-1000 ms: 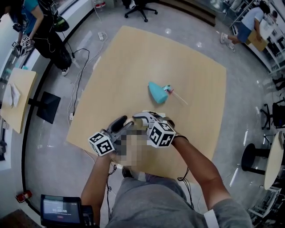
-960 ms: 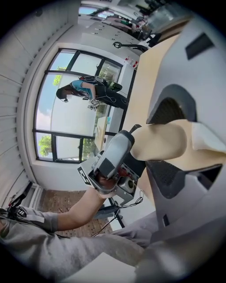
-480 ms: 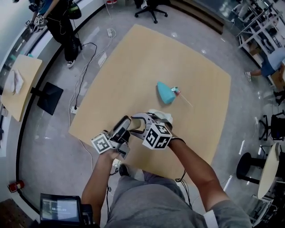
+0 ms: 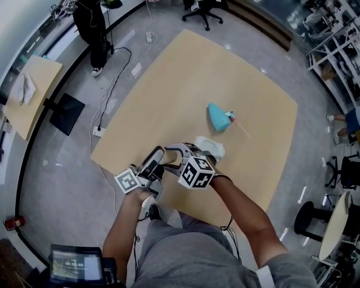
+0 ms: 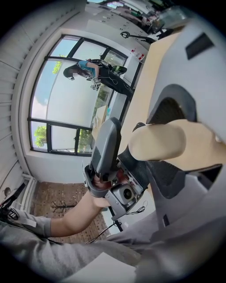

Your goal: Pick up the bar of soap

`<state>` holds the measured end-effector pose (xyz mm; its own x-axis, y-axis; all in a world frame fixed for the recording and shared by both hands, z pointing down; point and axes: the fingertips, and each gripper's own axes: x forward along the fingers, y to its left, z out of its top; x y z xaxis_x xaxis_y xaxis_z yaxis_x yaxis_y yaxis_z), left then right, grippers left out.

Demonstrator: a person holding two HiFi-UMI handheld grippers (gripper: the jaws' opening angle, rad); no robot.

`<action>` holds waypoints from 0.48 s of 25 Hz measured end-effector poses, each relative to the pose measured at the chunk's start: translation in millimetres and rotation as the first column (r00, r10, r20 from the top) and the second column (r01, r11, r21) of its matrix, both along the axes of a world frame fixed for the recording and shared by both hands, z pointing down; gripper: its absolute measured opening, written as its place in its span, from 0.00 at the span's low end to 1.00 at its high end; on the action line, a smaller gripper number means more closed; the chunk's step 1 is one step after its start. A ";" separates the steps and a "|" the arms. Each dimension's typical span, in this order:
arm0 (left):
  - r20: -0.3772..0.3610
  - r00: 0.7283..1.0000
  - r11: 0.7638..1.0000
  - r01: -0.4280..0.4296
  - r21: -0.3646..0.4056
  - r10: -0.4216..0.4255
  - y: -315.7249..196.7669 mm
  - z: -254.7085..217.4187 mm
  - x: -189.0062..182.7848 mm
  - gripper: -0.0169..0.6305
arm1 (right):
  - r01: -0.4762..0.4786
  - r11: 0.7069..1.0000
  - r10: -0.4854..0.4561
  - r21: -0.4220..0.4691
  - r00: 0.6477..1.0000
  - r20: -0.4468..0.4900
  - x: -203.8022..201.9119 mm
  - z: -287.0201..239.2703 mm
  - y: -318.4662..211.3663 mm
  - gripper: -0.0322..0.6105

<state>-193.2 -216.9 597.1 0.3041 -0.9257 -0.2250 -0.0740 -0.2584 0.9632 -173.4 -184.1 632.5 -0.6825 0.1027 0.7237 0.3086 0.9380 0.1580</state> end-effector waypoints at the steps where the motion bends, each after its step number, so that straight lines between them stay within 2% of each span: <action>1: -0.001 1.000 1.000 0.005 -0.006 -0.005 3.5 2.4 -2.3 0.42 | 0.004 1.000 -0.004 -0.002 1.000 -0.002 -1.9 2.2 3.0 0.46; 12: -0.009 0.999 0.997 0.043 -0.062 -0.043 25.2 31.3 -17.8 0.42 | 0.017 0.999 -0.019 -0.043 0.999 -0.039 -12.4 35.0 18.2 0.46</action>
